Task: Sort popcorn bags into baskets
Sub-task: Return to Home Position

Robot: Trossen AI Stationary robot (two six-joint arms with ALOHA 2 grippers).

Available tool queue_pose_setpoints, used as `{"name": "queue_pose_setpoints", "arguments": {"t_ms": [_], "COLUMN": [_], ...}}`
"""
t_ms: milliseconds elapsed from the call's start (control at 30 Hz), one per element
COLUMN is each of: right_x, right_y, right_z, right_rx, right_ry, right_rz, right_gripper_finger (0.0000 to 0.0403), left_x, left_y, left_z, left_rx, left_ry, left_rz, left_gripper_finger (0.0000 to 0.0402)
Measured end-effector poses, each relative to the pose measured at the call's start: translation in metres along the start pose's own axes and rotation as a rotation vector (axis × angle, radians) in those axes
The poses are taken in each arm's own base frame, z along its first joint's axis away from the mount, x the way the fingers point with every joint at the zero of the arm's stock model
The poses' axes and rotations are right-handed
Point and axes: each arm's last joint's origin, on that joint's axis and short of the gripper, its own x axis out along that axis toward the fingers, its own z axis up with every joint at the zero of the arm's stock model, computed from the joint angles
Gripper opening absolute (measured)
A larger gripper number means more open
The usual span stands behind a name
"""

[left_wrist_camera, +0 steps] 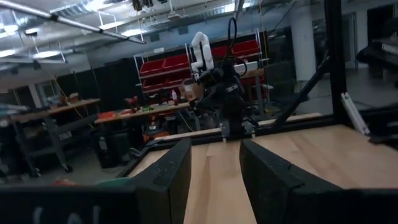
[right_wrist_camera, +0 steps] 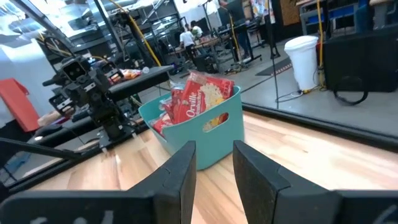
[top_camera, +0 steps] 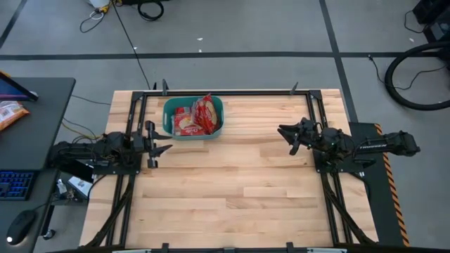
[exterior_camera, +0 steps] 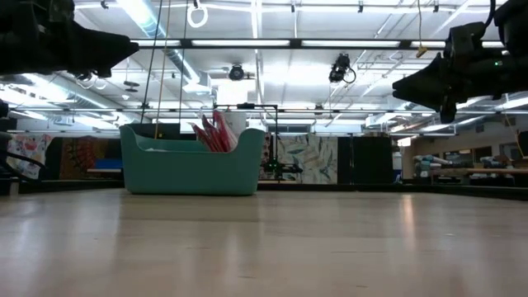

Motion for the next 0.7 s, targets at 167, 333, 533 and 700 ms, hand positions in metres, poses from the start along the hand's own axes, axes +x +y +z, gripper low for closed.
{"name": "queue_pose_setpoints", "arguments": {"t_ms": [167, 333, 533, 700], "right_x": [0.0002, 0.0006, 0.0006, 0.0006], "right_y": [-0.0008, -0.0014, -0.0012, -0.0011], "right_z": [-0.0003, -0.0008, 0.0001, 0.0001], "right_rx": [-0.044, -0.074, -0.123, -0.124], "right_ry": [-0.007, -0.004, -0.011, -0.011], "right_rz": [-0.039, -0.056, -0.053, -0.053], "right_gripper_finger": [0.0110, 0.0110, 0.0110, 0.0110], "left_x": [0.0001, 0.0001, 0.0000, 0.0001], "left_y": [0.0004, 0.0006, 0.0007, 0.0006], "left_z": [0.0018, 0.0027, 0.0031, 0.0031], "left_rx": [0.066, 0.068, 0.064, 0.063], "left_ry": [-0.018, -0.028, -0.032, -0.031], "left_rz": [0.005, 0.007, 0.008, 0.008], "left_gripper_finger": [0.0141, 0.0141, 0.0141, 0.0142]}}
